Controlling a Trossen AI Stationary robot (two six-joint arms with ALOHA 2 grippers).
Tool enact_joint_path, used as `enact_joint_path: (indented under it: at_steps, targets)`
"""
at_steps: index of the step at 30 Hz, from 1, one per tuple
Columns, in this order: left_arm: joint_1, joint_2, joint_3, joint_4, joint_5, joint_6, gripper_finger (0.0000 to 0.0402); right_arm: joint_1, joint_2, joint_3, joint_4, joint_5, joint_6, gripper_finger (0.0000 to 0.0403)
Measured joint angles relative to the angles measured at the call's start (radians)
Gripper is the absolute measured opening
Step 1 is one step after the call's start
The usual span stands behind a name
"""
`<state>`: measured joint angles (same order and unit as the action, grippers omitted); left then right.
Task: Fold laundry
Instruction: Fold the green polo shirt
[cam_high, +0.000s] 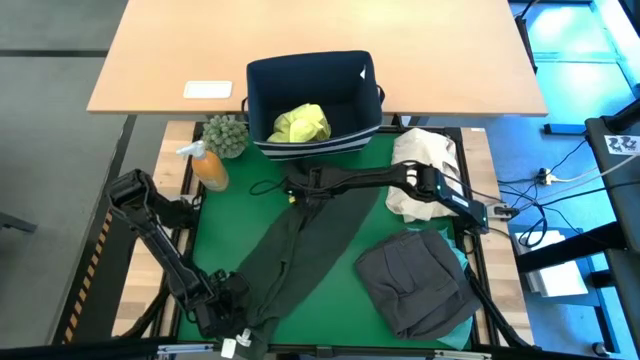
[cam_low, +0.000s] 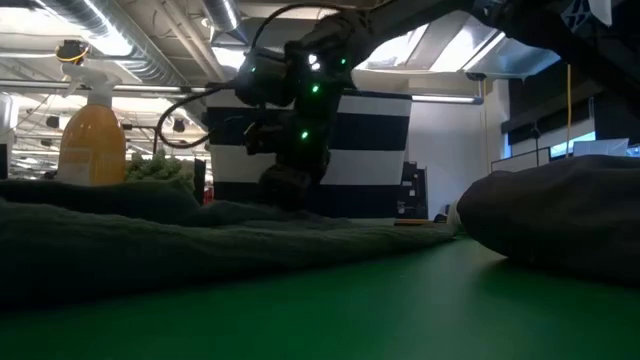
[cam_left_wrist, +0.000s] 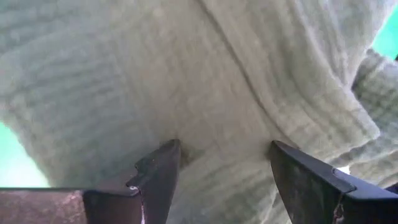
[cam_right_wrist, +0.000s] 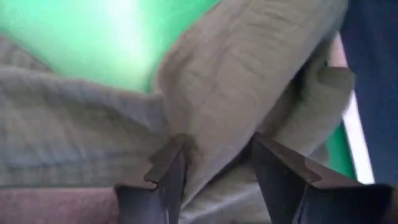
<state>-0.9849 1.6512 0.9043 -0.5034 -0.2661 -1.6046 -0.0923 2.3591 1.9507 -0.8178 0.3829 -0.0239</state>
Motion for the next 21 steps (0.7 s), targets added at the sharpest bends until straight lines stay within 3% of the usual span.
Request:
enact_joint_path:
  at_steps: [15,19,21]
  targets:
    - [-0.033,0.000,0.000,-0.020,0.003,-0.070,0.0242,0.049,-0.110,0.000,-0.262,0.101,0.082,0.0177]
    - [-0.033,0.000,0.000,-0.020,-0.004,-0.066,0.0242,0.056,-0.114,0.000,-0.209,0.093,0.095,0.0177]
    - [-0.033,0.000,0.000,-0.020,-0.004,-0.065,0.0242,0.053,-0.114,0.000,-0.129,0.039,0.091,0.0177]
